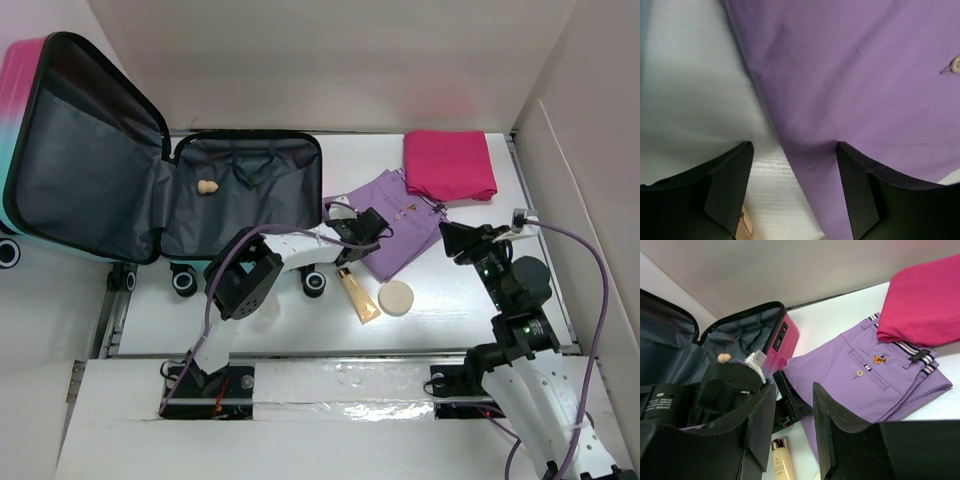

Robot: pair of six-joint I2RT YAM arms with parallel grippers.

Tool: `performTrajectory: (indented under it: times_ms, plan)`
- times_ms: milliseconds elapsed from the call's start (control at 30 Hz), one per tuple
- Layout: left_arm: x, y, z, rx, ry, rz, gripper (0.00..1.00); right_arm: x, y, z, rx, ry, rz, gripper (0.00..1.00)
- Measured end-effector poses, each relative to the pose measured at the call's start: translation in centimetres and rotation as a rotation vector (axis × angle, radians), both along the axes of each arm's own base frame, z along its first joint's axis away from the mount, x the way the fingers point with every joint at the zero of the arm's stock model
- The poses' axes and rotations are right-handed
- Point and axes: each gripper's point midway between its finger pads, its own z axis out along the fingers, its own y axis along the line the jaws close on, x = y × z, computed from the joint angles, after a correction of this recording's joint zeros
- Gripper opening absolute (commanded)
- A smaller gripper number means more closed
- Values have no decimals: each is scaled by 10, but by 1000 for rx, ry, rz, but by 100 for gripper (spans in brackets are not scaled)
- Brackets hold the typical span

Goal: Pack the luggage

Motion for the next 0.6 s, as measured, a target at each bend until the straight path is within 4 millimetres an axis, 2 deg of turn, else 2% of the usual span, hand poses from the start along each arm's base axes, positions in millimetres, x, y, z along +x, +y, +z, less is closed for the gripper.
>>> performTrajectory:
  times_ms: [267, 367, 467, 500, 600]
  plan:
    - [13, -7, -2, -114, 15, 73, 64, -3, 1, -3, -5, 11, 9, 42]
    - [18, -9, -3, -138, 18, 95, 58, -5, 1, -2, -5, 7, 13, 41]
    - [28, -8, -4, -166, 16, 128, 45, -7, 1, -1, -3, 3, 12, 41]
    - [31, -6, -5, -171, 14, 135, 35, -8, 0, 0, -3, 0, 11, 41]
    - [36, 0, -10, -172, 6, 149, 17, -11, -1, 3, 0, -12, 10, 39]
